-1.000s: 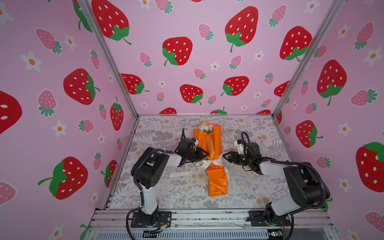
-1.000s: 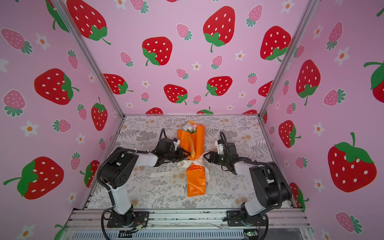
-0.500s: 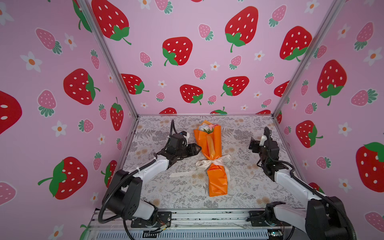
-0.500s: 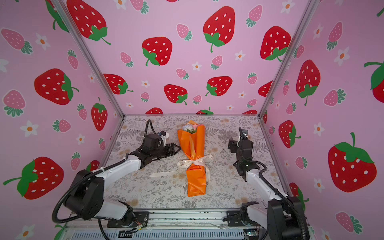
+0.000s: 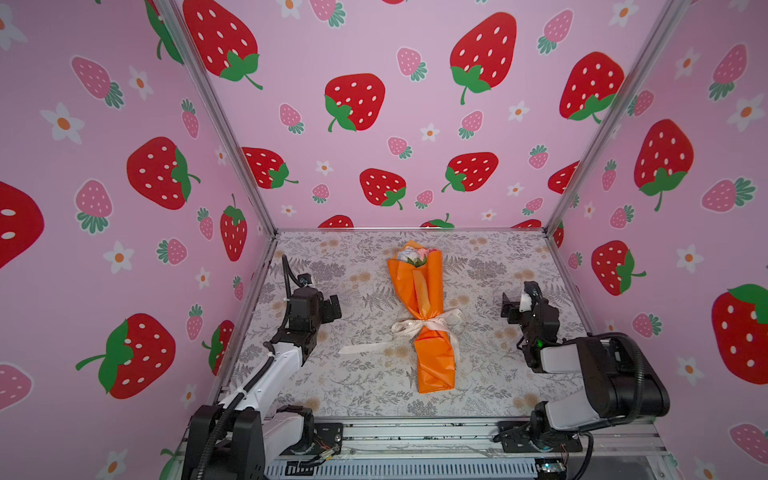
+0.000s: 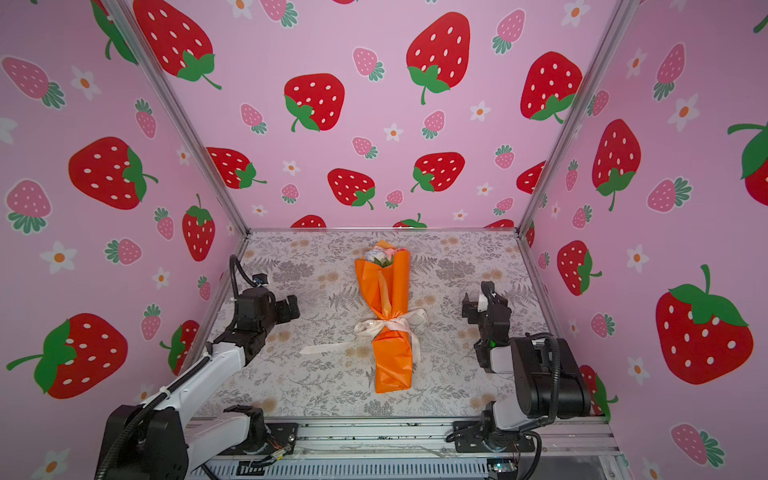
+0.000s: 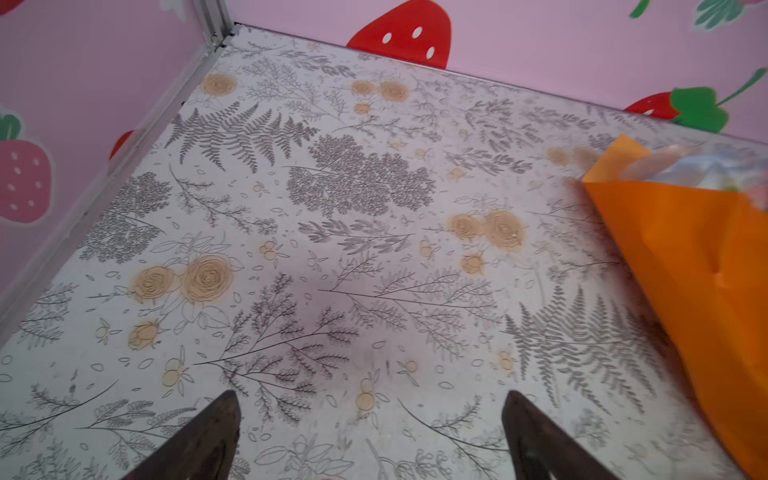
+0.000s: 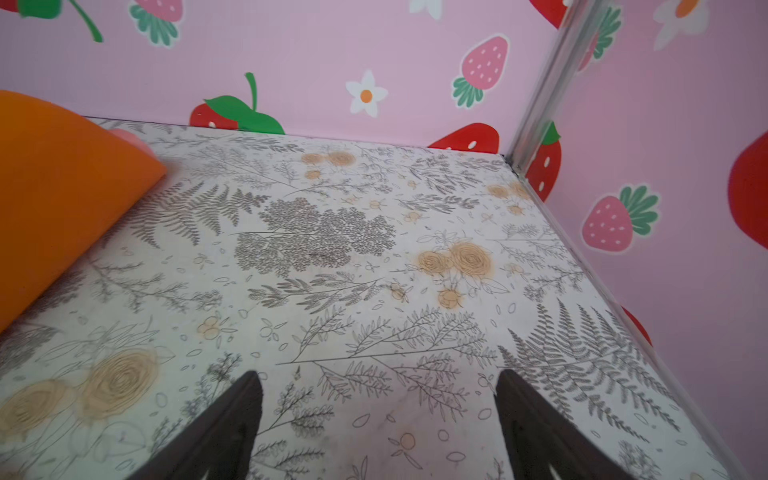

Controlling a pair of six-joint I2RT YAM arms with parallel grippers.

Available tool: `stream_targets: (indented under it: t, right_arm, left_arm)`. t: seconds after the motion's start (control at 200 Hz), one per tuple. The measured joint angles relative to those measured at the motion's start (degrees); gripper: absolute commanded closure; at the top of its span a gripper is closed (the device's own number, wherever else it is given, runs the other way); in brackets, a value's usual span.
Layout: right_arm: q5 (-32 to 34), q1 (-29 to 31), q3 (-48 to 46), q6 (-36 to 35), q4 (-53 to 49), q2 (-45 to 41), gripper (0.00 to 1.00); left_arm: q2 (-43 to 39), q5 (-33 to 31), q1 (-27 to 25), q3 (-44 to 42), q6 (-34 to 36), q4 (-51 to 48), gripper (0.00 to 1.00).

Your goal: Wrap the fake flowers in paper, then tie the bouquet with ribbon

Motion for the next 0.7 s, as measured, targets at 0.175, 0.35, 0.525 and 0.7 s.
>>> stream_targets:
  t: [0.175,0.35,0.525,0.7]
  right_arm:
    - [2.45,0.63,1.49,0.31,0.13,1.22,0.0]
    - [8.0,1.68,3.63,0.7,1.22,1.27,0.0]
    - [9.77,2.01,3.63,0.72,1.09,1.27,0.0]
    - [10.27,2.05,3.63,0.72,1.09,1.27,0.0]
  left_arm:
    - [9.66,2.23,1.57,-3.48,4.2,12.52,0.01]
    - [17.79,8.94,2.91,-3.41,8.44,25.29,0.01]
    - [21.42,11.52,5.25,-5.25,8.37,32.76,0.01]
    - [21.42,8.2,4.76,-4.92,7.82,34.29,0.01]
